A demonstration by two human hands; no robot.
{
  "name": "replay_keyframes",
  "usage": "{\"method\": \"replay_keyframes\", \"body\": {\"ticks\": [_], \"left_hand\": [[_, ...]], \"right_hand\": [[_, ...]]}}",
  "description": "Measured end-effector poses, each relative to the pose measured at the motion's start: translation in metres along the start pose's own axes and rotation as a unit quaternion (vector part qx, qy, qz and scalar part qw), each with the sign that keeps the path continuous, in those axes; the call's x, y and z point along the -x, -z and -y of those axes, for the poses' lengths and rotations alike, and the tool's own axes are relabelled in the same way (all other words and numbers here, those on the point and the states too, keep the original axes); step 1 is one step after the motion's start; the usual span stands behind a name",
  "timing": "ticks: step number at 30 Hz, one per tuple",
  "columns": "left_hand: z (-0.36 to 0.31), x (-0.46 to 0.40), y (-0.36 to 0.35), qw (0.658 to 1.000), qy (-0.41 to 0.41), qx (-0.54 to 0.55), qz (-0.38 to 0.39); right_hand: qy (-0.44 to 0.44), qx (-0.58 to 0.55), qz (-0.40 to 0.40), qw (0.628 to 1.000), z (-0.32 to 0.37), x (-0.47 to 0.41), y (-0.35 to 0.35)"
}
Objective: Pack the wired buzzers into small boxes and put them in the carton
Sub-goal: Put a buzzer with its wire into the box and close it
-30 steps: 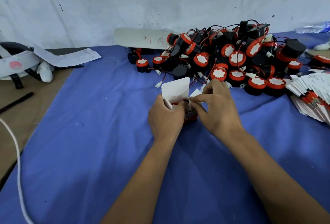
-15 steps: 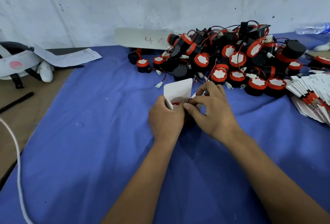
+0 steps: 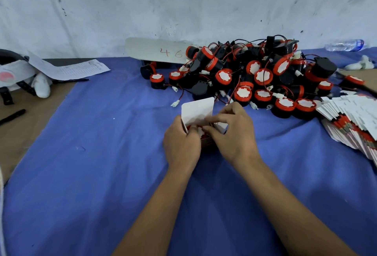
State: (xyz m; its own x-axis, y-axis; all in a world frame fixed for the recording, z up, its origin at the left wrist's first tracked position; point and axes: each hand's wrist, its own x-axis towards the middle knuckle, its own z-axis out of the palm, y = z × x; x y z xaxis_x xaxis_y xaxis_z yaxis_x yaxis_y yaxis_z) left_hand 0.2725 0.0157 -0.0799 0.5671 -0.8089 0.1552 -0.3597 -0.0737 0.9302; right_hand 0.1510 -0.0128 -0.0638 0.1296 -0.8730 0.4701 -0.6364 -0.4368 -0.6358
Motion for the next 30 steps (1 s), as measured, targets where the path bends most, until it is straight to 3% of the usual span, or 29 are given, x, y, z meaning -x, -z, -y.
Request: {"method": "replay_keyframes", "body": {"ticks": [8, 17, 22, 27, 30], "left_hand": [[0.001, 0.000, -0.001, 1.000, -0.023, -0.008, -0.001], [-0.004, 0.003, 0.002, 1.000, -0.019, -0.020, 0.010], [-0.006, 0.005, 0.006, 1.000, -0.022, -0.012, 0.017], [0.001, 0.000, 0.003, 1.000, -0.022, -0.014, 0.000], [0.002, 0.004, 0.001, 0.996, -0.047, -0.009, -0.069]], "right_hand": [[0.036, 0.173, 0.047, 0.983, 0.001, 0.003, -0.004], [0.004, 0.123, 0.004, 0.992, 0.011, 0.002, 0.005], [0.078, 0.250, 0.111, 0.959, 0.012, 0.006, 0.000], [0.074, 0.204, 0.196, 0.956, 0.000, 0.005, 0.011], [0.071, 0.196, 0.213, 0.955, 0.000, 0.003, 0.013]]}}
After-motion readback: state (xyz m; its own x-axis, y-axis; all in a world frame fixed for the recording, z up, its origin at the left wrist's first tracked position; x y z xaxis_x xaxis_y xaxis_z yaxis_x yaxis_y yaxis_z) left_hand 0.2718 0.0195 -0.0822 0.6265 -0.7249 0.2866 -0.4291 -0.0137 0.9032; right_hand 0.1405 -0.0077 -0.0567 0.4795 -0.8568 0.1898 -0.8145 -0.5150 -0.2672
